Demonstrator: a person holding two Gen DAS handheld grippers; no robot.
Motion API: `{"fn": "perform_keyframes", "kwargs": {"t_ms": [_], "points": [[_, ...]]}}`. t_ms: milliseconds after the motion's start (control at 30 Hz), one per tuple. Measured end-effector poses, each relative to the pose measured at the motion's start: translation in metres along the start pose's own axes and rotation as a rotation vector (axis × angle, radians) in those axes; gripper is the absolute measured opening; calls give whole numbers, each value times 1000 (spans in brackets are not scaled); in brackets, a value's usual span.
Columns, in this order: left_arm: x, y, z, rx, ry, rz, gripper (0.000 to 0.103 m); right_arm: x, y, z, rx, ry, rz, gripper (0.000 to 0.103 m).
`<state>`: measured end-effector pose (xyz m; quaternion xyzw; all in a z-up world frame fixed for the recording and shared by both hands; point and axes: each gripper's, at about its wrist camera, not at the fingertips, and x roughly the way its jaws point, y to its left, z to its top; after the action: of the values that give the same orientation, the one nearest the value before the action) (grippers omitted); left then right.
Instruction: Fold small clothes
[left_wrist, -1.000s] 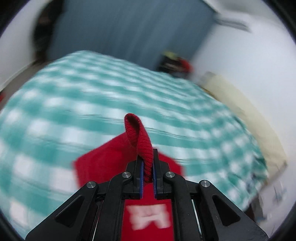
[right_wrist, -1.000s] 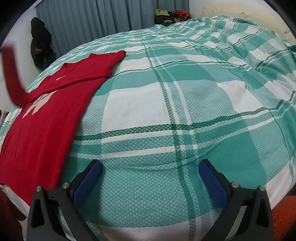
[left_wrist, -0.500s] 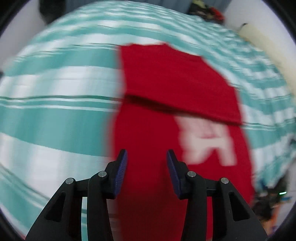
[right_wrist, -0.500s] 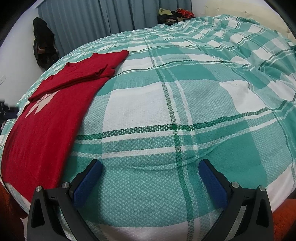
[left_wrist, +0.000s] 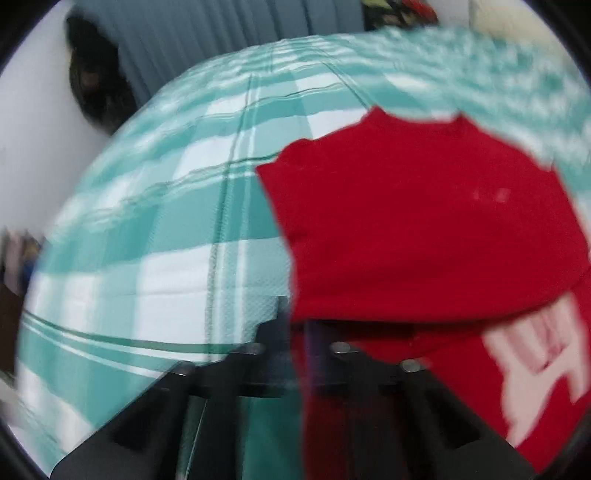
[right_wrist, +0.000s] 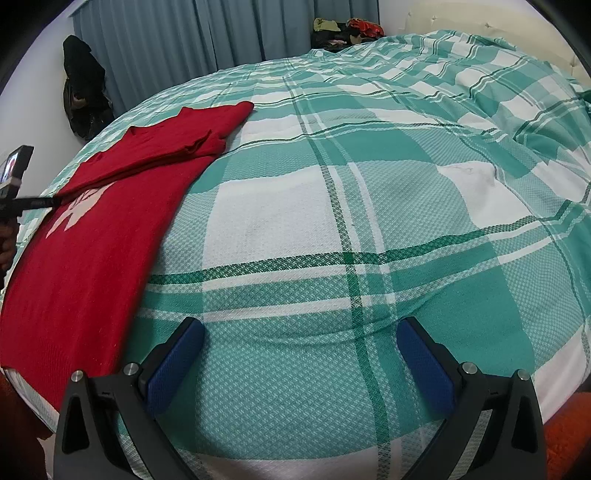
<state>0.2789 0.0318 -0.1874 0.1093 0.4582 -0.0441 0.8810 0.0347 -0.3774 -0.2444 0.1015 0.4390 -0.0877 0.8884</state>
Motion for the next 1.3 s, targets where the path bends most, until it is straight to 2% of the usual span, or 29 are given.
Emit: {"fn": "perform_keyframes", "kwargs": {"t_ms": [67, 133, 167, 233, 333, 367, 433, 467, 567, 633, 700, 733, 767, 800, 833, 867, 933, 967, 1033, 1100, 1167, 1200, 1233, 1267, 1300], "points": [[-5, 19, -9, -96, -42, 10, 4, 0, 0, 0, 0, 1, -1, 103], [-1, 29, -21, -135, -19, -7, 4, 0, 0, 1, 2, 1, -1, 103], [0, 31, -28, -141, -7, -18, 4, 1, 0, 1, 2, 0, -1, 103], [-6, 24, -34, -101, -14, 6, 6, 1, -1, 2, 2, -2, -1, 103], [-3, 26, -39, -112, 35, 7, 18, 2, -1, 2, 3, -4, 1, 103], [-9, 33, -43, -133, 42, -5, 27, 2, -1, 2, 3, -3, 2, 103], [-17, 44, -43, -170, 41, -16, 39, 2, -1, 2, 5, -4, 3, 103], [-25, 55, -41, -208, 24, -30, 38, 3, -1, 2, 4, -6, 4, 103], [-33, 84, -14, -337, -17, -176, 37, 4, -1, 2, 3, -10, 1, 103], [-20, 89, 7, -378, 22, -294, 38, 4, -1, 2, 2, -11, -1, 103], [8, 80, 32, -382, 101, -395, 49, 4, -1, 2, 3, -12, -2, 103], [24, 72, 43, -362, 143, -394, 62, 4, 0, 2, 3, -12, -4, 103], [41, 62, 52, -338, 190, -365, 67, 4, 0, 2, 3, -13, -5, 103], [60, 53, 59, -322, 237, -337, 66, 4, 0, 1, 3, -13, -6, 103], [68, 47, 62, -318, 252, -322, 29, 4, 0, 1, 3, -14, -6, 103], [74, 42, 66, -310, 242, -315, 2, 4, 0, 2, 2, -13, -5, 103], [68, 36, 77, -259, 170, -202, 2, 3, 0, 1, 1, -14, -5, 103], [70, 35, 78, -244, 168, -149, 2, 4, 0, 1, 0, -14, -4, 103], [79, 37, 74, -270, 191, -142, 2, 4, 0, 1, -3, -14, -4, 103], [80, 35, 71, -276, 183, -136, 6, 5, 0, 2, -1, -13, -5, 103], [77, 34, 71, -281, 189, -142, 17, 4, 0, 2, 0, -14, -6, 103], [75, 34, 72, -280, 196, -137, 25, 4, 0, 3, -1, -14, -5, 103], [67, 36, 71, -281, 199, -110, 45, 4, 0, 3, -2, -14, -5, 103], [59, 39, 70, -282, 179, -78, 55, 4, 0, 3, -1, -14, -3, 103], [48, 46, 67, -280, 138, -53, 56, 4, 0, 3, 0, -14, -4, 103]]}}
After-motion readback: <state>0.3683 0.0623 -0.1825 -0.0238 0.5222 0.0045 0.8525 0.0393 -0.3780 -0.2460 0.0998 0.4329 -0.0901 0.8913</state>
